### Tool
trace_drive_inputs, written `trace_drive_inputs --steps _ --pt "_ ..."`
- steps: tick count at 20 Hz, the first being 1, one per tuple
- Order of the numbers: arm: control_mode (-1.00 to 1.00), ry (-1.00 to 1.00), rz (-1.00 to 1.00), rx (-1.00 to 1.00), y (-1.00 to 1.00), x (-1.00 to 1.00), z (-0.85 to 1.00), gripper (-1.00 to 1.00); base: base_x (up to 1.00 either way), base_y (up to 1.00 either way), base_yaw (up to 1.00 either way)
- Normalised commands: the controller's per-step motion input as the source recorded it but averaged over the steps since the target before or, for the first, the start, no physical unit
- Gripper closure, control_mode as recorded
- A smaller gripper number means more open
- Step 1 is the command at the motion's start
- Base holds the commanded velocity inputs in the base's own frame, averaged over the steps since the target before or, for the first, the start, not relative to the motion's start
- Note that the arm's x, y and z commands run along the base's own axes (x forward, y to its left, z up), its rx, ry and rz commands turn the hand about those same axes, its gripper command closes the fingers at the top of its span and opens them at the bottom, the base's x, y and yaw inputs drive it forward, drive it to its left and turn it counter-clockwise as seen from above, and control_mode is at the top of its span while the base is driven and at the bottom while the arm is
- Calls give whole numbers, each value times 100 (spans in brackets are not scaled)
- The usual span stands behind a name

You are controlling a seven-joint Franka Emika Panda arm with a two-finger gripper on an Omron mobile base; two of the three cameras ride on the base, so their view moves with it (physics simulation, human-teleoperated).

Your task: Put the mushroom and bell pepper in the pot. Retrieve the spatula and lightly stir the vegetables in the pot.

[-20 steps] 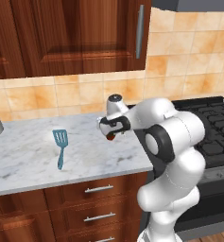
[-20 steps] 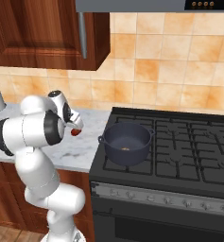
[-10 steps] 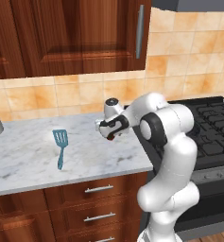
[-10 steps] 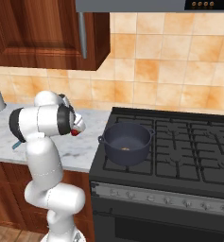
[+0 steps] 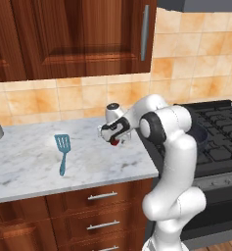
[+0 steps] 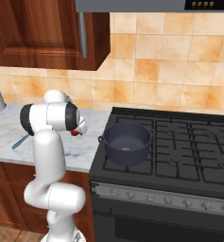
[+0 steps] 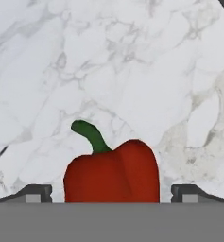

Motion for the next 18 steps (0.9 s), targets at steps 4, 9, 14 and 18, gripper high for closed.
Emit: trace_drive_inputs --steps 4,9,14,18 --pt "-100 16 -5 0 -3 13 -27 100 0 0 0" --pt "-100 4 -3 0 -27 -20 -1 100 0 0 0" --pt "-100 -1 0 2 -48 -38 37 100 0 0 0" --pt "-100 0 0 0 -55 -64 53 100 0 0 0"
